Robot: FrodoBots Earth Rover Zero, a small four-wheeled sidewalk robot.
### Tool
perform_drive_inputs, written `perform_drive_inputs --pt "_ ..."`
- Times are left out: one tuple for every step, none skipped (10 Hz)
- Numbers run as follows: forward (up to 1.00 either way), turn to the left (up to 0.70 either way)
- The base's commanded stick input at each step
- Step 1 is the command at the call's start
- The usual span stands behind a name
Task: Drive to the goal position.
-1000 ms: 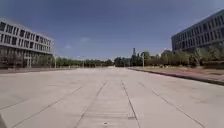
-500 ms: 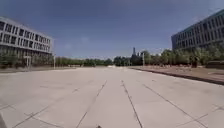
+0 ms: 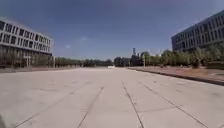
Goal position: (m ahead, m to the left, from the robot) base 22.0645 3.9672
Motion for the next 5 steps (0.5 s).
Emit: perform_drive_inputs --pt "0.70 0.01" --pt "0.70 0.01" --pt "0.70 0.01" --pt "0.70 0.01" --pt "0.70 0.01"
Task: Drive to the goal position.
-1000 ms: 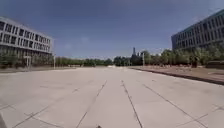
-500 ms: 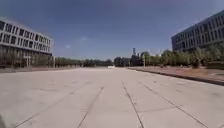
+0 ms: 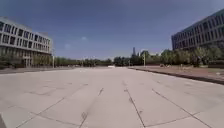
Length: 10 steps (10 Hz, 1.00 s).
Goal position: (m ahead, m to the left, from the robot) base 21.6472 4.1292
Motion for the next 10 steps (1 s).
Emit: perform_drive_inputs --pt "0.70 0.01" --pt "0.70 0.01" --pt "0.70 0.01" --pt "0.70 0.01" --pt "0.70 0.01" --pt "0.70 0.01" --pt "0.70 0.01" --pt "0.70 0.01" --pt "0.70 0.01" --pt "0.70 0.01"
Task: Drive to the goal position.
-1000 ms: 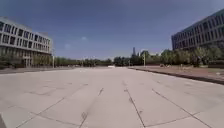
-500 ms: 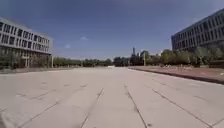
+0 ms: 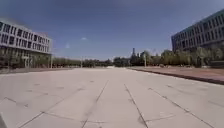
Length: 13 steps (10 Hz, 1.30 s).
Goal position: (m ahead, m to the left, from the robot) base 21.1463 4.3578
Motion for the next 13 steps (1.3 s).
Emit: perform_drive_inputs --pt "0.70 0.01" --pt "0.70 0.01" --pt "0.70 0.01" --pt "0.70 0.01" --pt "0.70 0.01" --pt "0.70 0.01" --pt "0.70 0.01" --pt "0.70 0.01" --pt "0.70 0.01" --pt "0.70 0.01" --pt "0.70 0.01" --pt "0.70 0.01" --pt "0.70 0.01"
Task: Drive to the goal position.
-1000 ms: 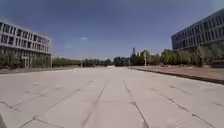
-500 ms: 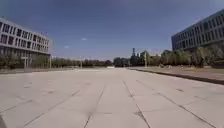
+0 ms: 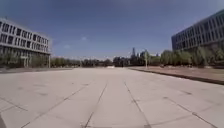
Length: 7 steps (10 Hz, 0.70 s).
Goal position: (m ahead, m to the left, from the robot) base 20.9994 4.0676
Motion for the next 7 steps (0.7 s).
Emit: perform_drive_inputs --pt "0.70 0.01" --pt "0.70 0.01" --pt "0.70 0.01" --pt "0.70 0.01" --pt "0.70 0.01" --pt "0.70 0.01" --pt "0.70 0.01"
